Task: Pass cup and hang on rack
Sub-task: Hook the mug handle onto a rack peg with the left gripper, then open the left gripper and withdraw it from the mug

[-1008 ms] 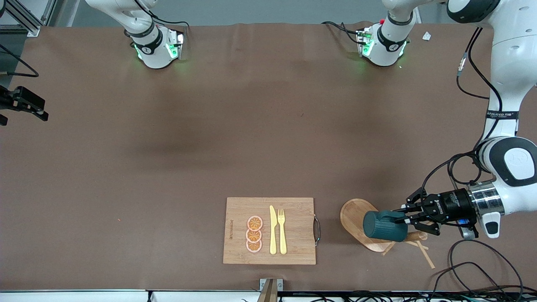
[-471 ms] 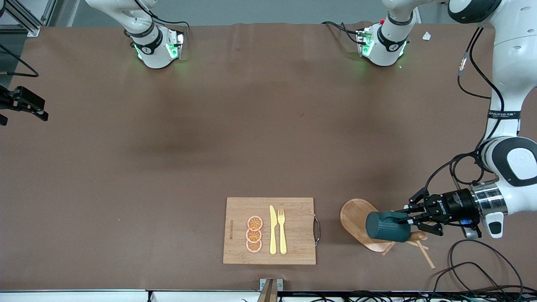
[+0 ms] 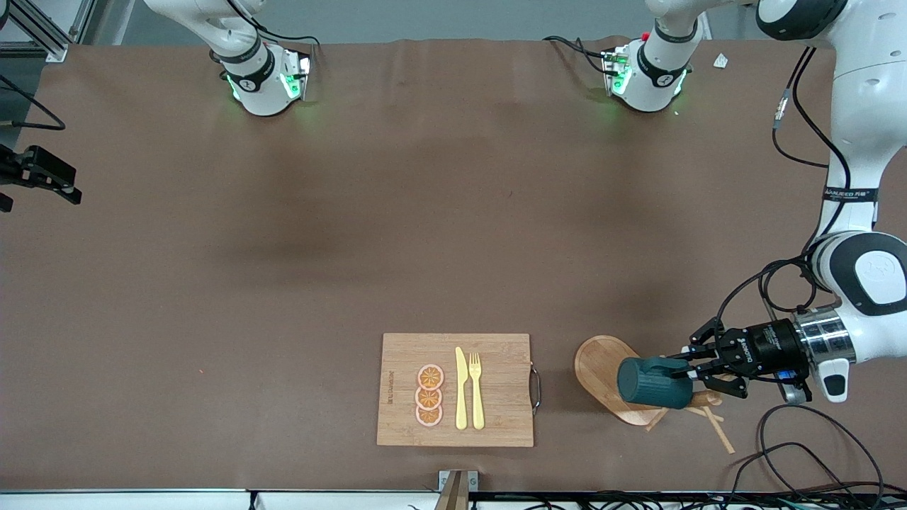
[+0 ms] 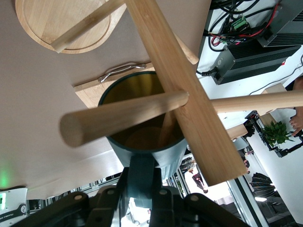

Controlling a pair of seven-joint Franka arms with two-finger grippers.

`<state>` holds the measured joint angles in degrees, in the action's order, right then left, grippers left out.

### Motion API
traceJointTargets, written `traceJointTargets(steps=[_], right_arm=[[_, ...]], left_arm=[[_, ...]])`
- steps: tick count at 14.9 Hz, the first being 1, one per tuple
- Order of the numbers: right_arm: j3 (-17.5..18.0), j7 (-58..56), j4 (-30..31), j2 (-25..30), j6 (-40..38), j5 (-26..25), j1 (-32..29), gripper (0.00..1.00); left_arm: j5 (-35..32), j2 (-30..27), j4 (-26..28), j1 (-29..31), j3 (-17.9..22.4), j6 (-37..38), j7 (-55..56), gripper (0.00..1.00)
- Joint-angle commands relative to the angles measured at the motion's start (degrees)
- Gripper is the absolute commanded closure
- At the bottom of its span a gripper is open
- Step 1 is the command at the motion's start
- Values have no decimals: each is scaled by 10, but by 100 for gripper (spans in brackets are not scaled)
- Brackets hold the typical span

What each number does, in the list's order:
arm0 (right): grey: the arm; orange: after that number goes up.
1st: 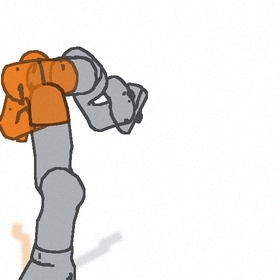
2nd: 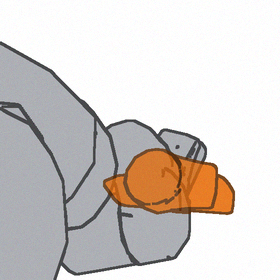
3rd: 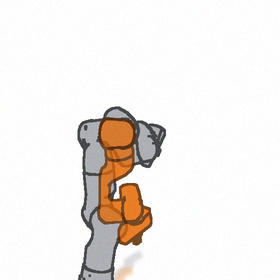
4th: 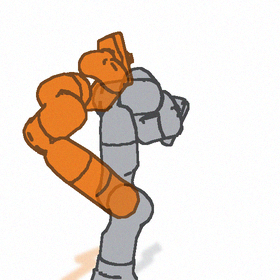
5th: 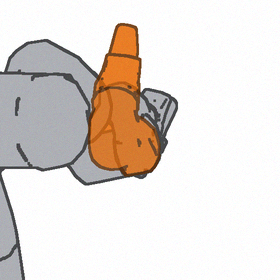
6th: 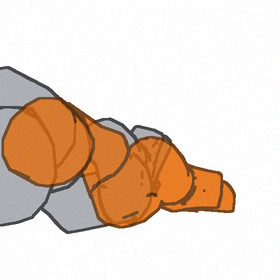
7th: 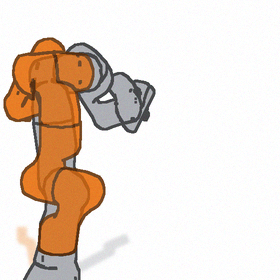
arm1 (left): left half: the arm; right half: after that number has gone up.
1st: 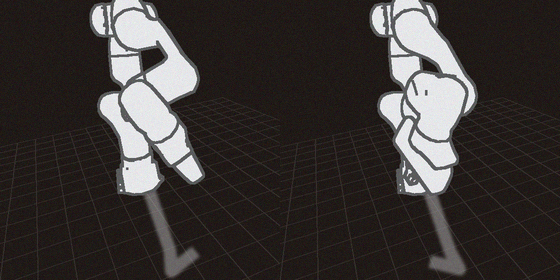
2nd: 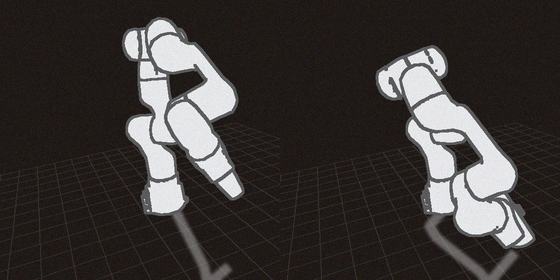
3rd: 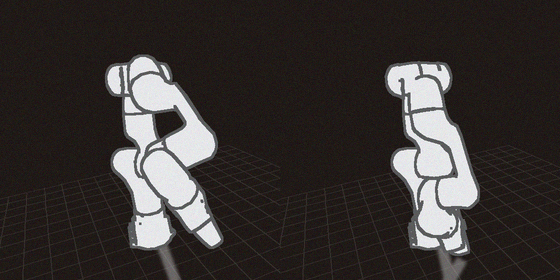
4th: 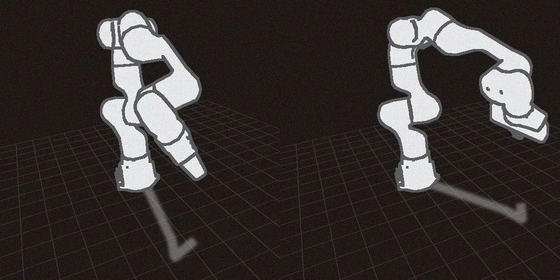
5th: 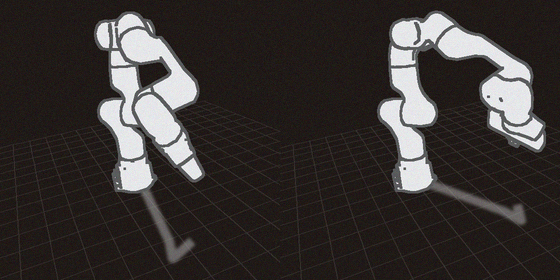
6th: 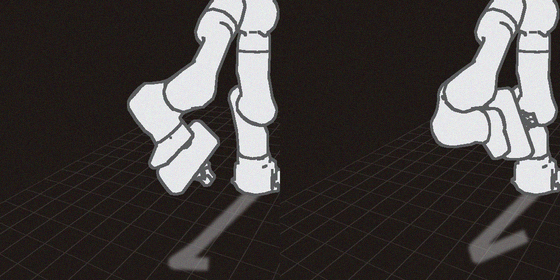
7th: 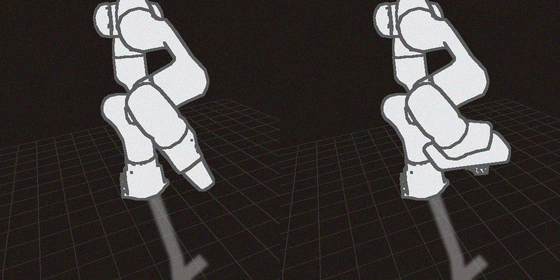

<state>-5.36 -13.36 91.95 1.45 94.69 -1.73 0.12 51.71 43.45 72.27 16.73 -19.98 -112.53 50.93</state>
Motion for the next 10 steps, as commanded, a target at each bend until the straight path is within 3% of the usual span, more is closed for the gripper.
traceJointTargets(steps=[1,2,3,4,8,10], right_arm=[[4,-10,-12,-6,-8,8,-8,0],[4,-10,-12,-6,-8,8,-8,0],[4,-10,-12,-6,-8,8,-9,0],[5,-10,-12,-6,-8,8,-9,0],[4,-11,-12,-6,-8,8,-9,0],[4,-11,-12,-6,-8,8,-9,0]], left_arm=[[14,-1,1,4,-1,-1,-13,48],[15,-3,1,4,-1,1,-13,32],[14,-6,1,4,-1,-1,-13,6],[14,-10,-1,4,-4,1,-11,0],[1,-56,0,-2,-7,2,-7,0],[-71,-85,0,-13,-11,3,-7,0]])
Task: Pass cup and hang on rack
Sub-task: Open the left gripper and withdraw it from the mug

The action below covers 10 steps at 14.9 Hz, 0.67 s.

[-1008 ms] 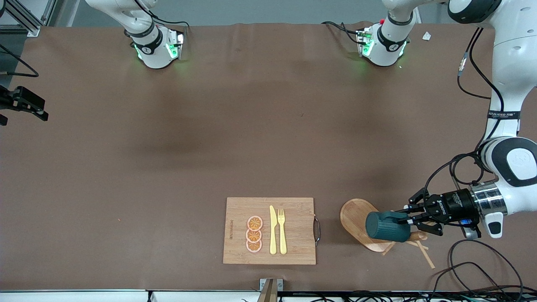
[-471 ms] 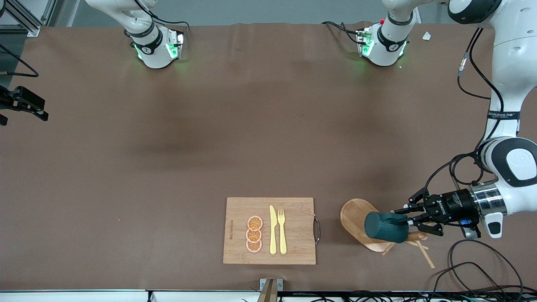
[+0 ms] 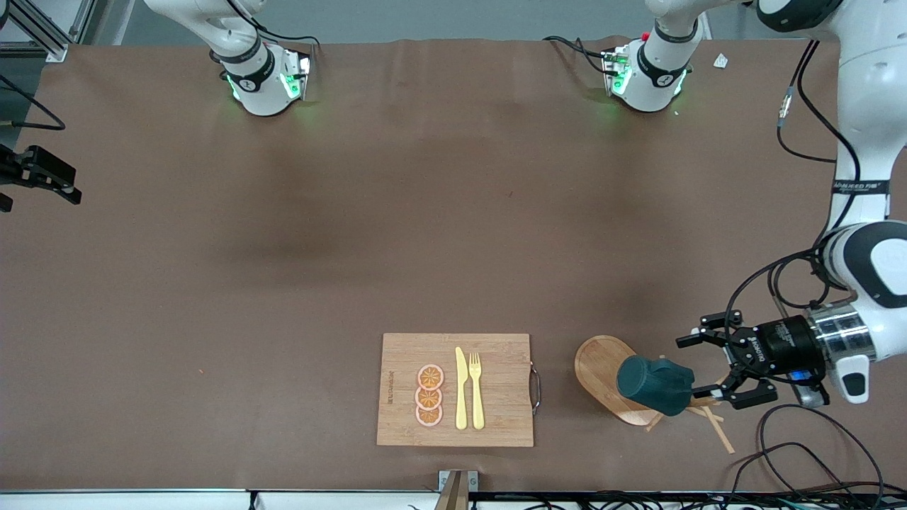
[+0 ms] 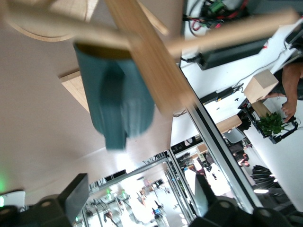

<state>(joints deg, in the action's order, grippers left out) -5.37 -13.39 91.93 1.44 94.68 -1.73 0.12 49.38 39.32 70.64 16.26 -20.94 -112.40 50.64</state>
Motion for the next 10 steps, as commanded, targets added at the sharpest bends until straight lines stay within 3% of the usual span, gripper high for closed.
traceJointTargets(steps=[1,7,10], right_arm=[[5,-10,-12,-6,-9,8,-9,0],[5,-9,-12,-6,-9,8,-8,0],[5,-9,-12,-6,-8,8,-8,0]], left_arm=[[-95,-60,16,-19,-9,2,-5,0],[-363,-125,20,-18,-67,94,-12,0],[-493,-165,20,-21,-74,163,-118,0]])
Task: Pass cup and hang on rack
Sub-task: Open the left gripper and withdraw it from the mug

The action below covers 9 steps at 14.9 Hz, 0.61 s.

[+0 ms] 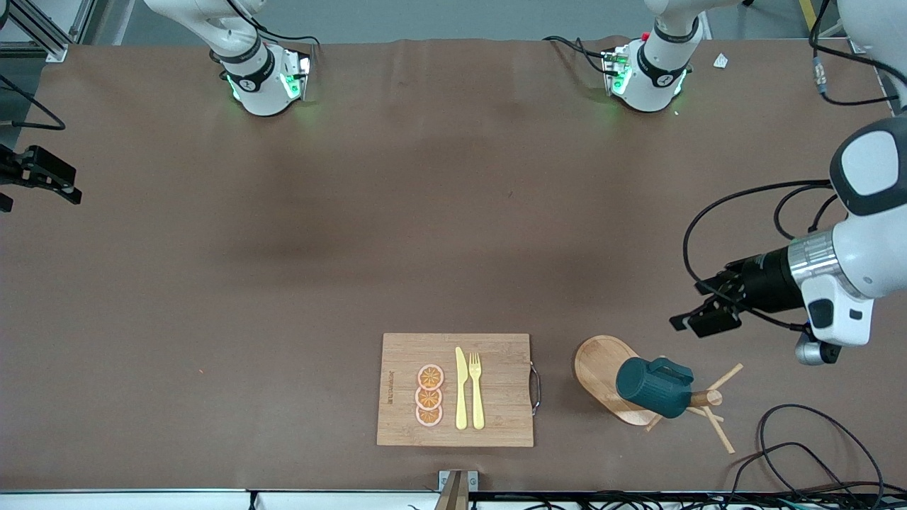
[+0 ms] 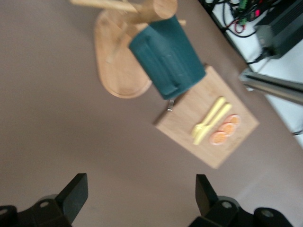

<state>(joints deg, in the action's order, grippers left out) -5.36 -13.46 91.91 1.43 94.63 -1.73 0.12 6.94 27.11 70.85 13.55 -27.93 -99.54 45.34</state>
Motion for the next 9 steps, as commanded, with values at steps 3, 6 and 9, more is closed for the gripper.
traceJointTargets(steps=[3,6,9], right_arm=[[4,-10,-11,-5,-8,8,-10,0],[4,-10,-10,-7,-8,8,-18,0],[5,-22,-10,-7,-9,8,-19,0]], left_arm=[[-127,-80,18,10,-5,86,-214,0],[-144,-135,24,0,9,123,-288,0],[-137,-190,38,-63,86,162,-345,0]])
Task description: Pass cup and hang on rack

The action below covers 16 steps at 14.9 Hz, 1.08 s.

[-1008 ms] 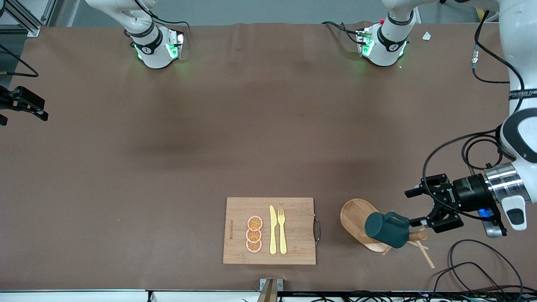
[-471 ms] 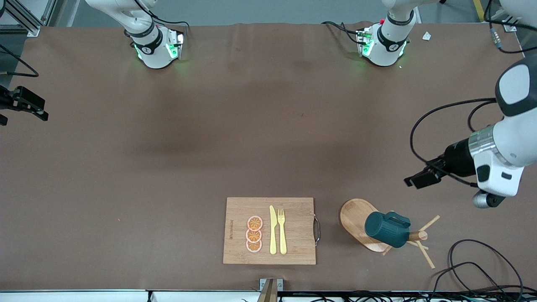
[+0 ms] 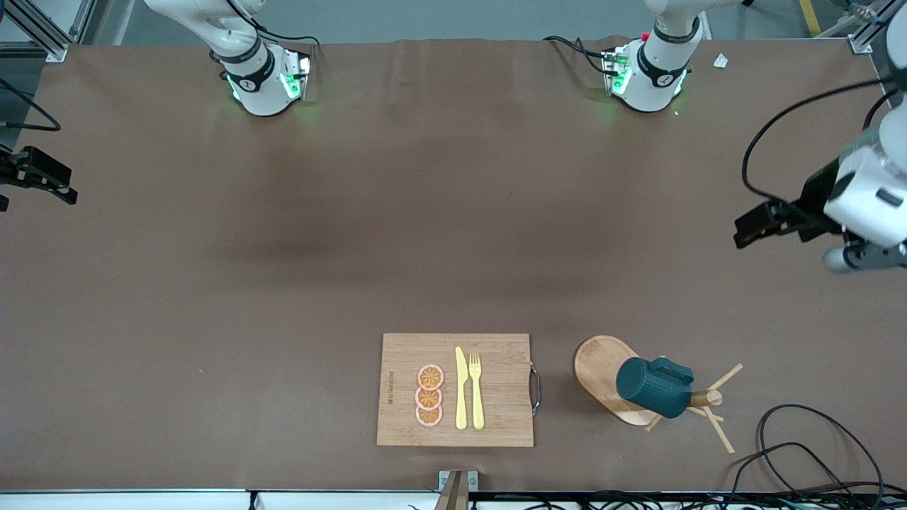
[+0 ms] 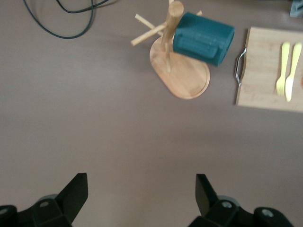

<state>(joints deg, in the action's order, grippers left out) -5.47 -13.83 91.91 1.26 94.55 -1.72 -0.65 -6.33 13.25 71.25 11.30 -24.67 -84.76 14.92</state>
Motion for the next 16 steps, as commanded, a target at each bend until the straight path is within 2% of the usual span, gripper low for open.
traceJointTargets(steps=[1,4,9,14,16], right_arm=[[6,-28,-10,-6,-7,9,-12,0],[6,-31,-8,-11,-9,29,-22,0],[11,26,-11,-8,-23,30,-7,0],[11,27,-15,-8,-22,29,1,0],[11,27,-16,-8,-22,29,3,0]], left_arm=[[-3,-80,58,-67,84,22,-56,0],[26,-133,115,-92,131,21,-72,0],[33,-178,192,-95,149,-12,-71,0],[40,-180,196,-88,147,-9,-73,0],[61,-181,195,-87,148,-8,-74,0]])
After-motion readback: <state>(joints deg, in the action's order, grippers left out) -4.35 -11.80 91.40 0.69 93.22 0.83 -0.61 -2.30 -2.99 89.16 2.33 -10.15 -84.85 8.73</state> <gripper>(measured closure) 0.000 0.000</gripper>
